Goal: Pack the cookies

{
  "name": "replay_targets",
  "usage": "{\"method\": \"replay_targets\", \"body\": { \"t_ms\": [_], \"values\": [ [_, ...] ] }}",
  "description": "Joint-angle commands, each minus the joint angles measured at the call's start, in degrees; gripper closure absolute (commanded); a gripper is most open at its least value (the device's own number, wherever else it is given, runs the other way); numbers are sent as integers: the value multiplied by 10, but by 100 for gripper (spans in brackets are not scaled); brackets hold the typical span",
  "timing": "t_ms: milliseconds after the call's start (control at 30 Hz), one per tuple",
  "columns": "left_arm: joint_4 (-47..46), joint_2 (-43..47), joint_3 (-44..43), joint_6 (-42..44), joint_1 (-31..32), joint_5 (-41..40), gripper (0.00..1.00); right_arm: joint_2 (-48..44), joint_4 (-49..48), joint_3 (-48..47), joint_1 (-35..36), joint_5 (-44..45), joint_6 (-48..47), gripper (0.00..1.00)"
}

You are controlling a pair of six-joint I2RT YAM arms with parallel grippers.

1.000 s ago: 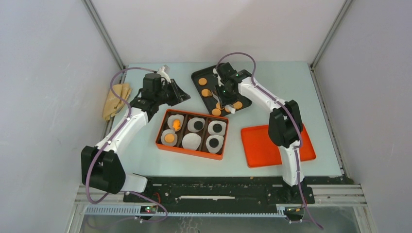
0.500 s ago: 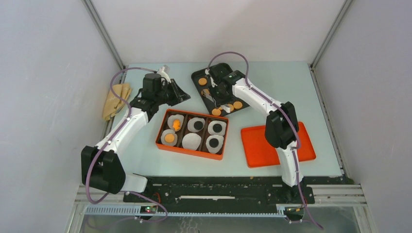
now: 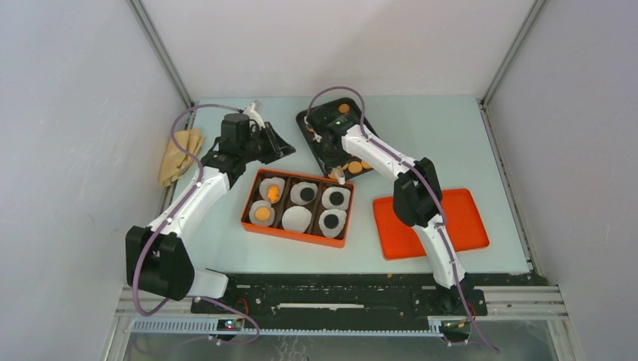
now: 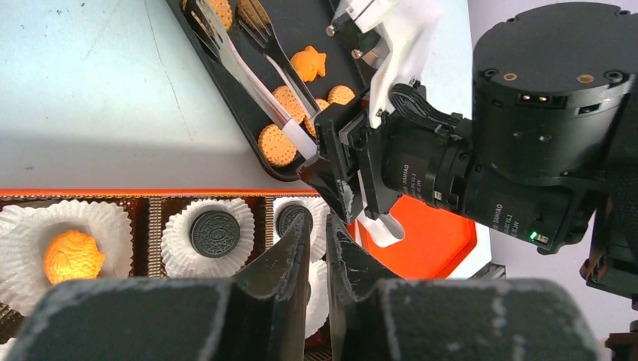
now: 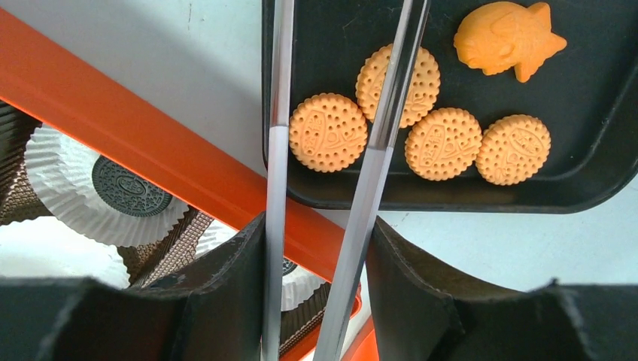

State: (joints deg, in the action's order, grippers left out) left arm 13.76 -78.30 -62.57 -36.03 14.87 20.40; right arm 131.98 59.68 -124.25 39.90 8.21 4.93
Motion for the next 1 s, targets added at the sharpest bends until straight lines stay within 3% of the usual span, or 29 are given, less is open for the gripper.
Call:
{"method": "replay_targets", "body": {
  "t_ms": [0,100,267,400,700,967],
  "values": [
    [-26,16,17,2,-2,15,82,8,14,-46,4,13,-2,46],
    [-27,16,18,2,-2,17,82,22,25,-71,0,18,4,51],
    [-26,17,18,3,-2,21,82,16,18,-73,-10,21,13,77],
    [-24,21,15,2,-3,21,82,-34,-1,-29,-16,32,18,90],
    [-17,28,4,-2,-9,10,83,-255,-70,179,-8,42,15,95],
    [-6,34,7,0,-17,-2,83,-410,-62,303,70,-7,3,95]
  ]
}}
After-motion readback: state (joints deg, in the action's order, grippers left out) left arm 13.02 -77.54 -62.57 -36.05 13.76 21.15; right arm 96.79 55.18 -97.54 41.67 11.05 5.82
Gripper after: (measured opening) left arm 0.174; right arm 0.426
